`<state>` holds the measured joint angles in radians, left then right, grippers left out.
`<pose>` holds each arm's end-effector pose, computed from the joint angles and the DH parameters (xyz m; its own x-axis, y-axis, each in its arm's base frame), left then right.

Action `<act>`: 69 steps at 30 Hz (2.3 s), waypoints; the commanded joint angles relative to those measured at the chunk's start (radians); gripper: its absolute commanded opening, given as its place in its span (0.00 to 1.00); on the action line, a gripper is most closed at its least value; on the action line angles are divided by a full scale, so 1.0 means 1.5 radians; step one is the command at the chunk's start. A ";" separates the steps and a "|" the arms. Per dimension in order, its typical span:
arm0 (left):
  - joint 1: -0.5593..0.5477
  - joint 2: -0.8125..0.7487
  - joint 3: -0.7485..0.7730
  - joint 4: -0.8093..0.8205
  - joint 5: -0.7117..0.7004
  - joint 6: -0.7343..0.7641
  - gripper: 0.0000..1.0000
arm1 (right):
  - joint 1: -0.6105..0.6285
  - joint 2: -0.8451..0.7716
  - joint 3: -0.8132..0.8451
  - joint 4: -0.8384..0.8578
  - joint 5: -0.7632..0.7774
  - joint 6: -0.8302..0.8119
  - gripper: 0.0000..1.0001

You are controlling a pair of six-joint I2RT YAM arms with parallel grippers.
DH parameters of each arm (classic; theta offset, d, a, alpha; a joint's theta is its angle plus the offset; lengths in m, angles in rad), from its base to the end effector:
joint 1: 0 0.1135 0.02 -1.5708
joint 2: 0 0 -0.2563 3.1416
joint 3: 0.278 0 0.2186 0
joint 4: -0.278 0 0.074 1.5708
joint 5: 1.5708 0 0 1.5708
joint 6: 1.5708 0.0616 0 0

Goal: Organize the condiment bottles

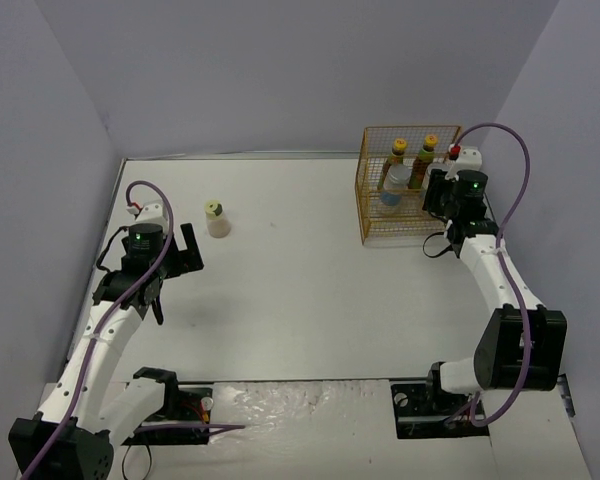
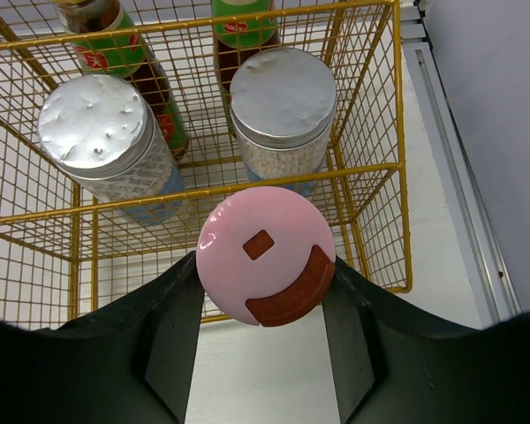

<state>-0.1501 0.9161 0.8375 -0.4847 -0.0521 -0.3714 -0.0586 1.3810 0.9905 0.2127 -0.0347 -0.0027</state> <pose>0.1911 -0.0257 0.2877 -0.5304 -0.2863 -0.7979 -0.0930 0.9552 -0.2809 0.3219 -0.0167 0.3167 -0.1766 0.0077 -0.9842 0.0240 0.9997 0.0035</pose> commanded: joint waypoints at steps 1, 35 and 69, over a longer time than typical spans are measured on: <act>0.004 -0.003 0.017 0.024 -0.001 0.001 0.97 | -0.004 0.033 0.017 0.067 0.021 -0.019 0.00; 0.003 0.022 0.021 0.043 0.023 -0.013 0.97 | -0.003 0.021 -0.007 0.020 0.030 0.049 0.83; -0.040 0.673 0.513 0.040 -0.114 -0.081 0.70 | 0.011 -0.223 -0.098 0.029 -0.217 0.194 1.00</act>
<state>-0.2015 1.9257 1.5239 -0.4068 -0.1480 -0.4689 -0.0509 1.0653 0.8412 0.1617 -0.3054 0.2866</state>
